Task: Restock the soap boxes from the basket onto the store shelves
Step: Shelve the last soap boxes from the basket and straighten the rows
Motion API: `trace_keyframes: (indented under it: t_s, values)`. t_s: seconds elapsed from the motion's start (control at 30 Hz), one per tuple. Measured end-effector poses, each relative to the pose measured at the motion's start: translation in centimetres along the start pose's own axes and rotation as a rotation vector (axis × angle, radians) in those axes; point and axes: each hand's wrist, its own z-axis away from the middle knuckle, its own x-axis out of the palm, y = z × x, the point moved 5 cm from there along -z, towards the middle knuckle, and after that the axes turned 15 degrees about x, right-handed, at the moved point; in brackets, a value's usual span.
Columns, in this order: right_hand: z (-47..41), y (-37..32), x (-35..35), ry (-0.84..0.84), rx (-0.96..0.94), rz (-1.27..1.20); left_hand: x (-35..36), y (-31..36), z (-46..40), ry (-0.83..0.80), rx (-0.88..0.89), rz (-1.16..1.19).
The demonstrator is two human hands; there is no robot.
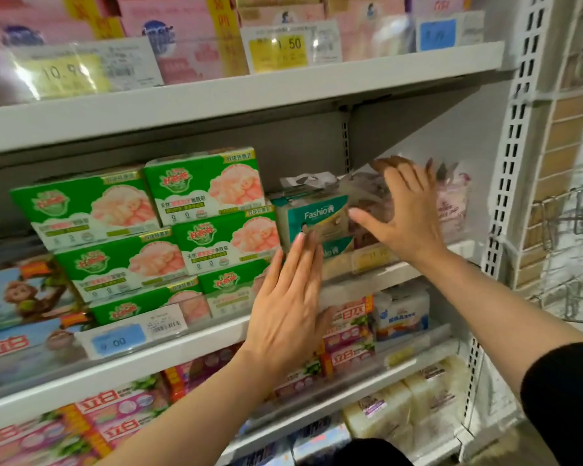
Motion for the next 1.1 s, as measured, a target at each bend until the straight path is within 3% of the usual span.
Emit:
trace_keyframes:
  t_s: [0.07, 0.2, 0.6, 0.67, 0.8, 0.93, 1.1]
  values:
    - [-0.6, -3.2, 0.1, -0.187, -0.094, -0.075, -0.7, -1.1, 1.4, 0.015, -0.044, -0.025]
    - [-1.3, -5.9, 2.4, -0.631, -0.007, -0.09, -0.6, -2.8, 2.8, -0.034, -0.082, -0.033]
    - [-1.7, -7.1, 2.7, -0.814, 0.054, -0.248, -0.6, -3.1, 4.1, -0.041, -0.077, -0.031]
    - [-1.5, -7.3, 2.3, -0.751, 0.074, -0.23, -1.4, -3.4, 4.5, -0.012, -0.077, -0.03]
    - [-1.1, -9.8, 1.1, -0.456, 0.102, -0.22, -3.7, -5.4, 5.6, 0.066, -0.1, -0.052]
    - [-1.1, -13.3, 2.5, -0.513, 0.171, -0.438, -6.4, -9.6, 7.3, 0.108, -0.188, -0.145]
    - [-0.9, -14.8, 3.7, -0.578, 0.17, -0.453, -8.2, -14.6, 10.0, 0.078, -0.279, -0.205]
